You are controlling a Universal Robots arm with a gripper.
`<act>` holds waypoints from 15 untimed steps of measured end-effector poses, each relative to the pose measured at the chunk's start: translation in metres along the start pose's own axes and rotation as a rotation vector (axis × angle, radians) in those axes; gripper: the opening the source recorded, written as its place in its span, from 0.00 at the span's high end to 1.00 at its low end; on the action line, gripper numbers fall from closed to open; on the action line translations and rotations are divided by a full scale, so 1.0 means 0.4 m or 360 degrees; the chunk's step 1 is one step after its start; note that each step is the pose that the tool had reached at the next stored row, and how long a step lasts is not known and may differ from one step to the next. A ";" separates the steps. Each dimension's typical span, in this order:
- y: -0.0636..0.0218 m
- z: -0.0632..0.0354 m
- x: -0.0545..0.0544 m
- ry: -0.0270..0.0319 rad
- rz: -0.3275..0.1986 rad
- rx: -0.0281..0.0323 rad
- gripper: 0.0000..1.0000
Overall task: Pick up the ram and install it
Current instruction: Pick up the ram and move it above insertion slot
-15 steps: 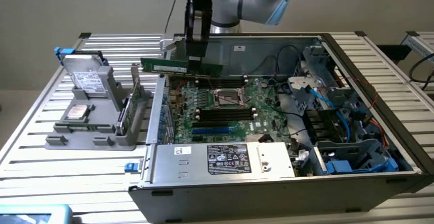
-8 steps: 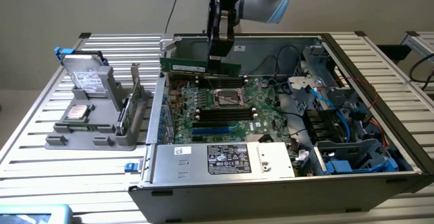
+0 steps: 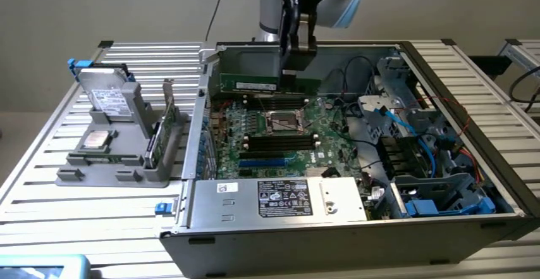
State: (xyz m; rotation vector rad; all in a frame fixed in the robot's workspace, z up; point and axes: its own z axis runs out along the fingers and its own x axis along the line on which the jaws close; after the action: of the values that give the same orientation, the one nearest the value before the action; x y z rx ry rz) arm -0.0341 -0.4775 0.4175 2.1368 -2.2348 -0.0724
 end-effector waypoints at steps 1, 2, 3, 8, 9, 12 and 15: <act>-0.005 0.000 0.000 -0.00006 -0.0001 0.00147 0.87; -0.011 0.000 -0.001 -0.00011 -0.0001 0.00254 0.87; -0.019 0.000 -0.002 -0.00006 -0.0002 0.00307 0.87; -0.042 0.005 -0.020 0.00039 -0.0007 0.00432 0.87; -0.045 0.005 -0.025 0.00053 -0.0009 0.00479 0.87; -0.054 0.006 -0.047 0.00073 -0.0010 0.00635 0.87; -0.062 0.011 -0.080 0.00067 -0.0010 0.00669 0.87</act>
State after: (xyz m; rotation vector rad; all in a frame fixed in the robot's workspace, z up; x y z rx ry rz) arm -0.0081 -0.4468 0.4114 2.1627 -2.2472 -0.0214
